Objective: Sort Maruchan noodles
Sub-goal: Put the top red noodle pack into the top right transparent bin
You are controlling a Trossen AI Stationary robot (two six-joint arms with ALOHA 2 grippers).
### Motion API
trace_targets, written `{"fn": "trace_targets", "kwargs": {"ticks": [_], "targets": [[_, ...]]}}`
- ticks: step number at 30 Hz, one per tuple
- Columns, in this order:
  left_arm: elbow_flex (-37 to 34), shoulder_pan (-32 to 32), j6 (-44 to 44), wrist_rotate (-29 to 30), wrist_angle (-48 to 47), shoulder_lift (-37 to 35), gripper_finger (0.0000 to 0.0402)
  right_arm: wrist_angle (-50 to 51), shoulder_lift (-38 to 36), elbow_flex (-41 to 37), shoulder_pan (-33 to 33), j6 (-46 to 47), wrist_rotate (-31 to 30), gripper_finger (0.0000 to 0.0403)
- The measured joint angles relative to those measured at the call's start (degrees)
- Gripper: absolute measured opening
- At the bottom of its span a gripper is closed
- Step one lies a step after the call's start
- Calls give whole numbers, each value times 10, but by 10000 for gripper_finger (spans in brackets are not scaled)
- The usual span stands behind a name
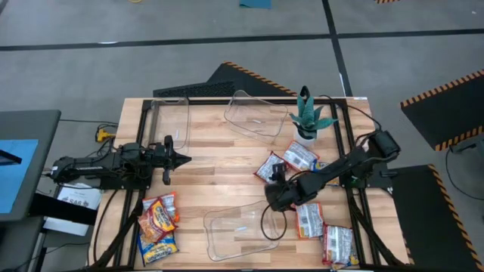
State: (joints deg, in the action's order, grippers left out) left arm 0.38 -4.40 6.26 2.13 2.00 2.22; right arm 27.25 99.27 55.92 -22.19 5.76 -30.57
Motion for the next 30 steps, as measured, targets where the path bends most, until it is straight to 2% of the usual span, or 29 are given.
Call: {"fn": "trace_targets", "kwargs": {"ticks": [5, 12, 15, 19, 20, 30], "targets": [[0, 0, 0, 0, 0, 0, 0, 45, 43, 18, 7, -4, -10, 223], [0, 0, 0, 0, 0, 0, 0, 50, 74, 25, 7, 14, -41, 214], [0, 0, 0, 0, 0, 0, 0, 53, 74, 24, 7, 25, -50, 167], [0, 0, 0, 0, 0, 0, 0, 69, 61, 31, 7, 44, -36, 39], [0, 0, 0, 0, 0, 0, 0, 74, 57, 33, 7, 45, -30, 22], [0, 0, 0, 0, 0, 0, 0, 124, -34, 73, 5, 41, -32, 18]]}}
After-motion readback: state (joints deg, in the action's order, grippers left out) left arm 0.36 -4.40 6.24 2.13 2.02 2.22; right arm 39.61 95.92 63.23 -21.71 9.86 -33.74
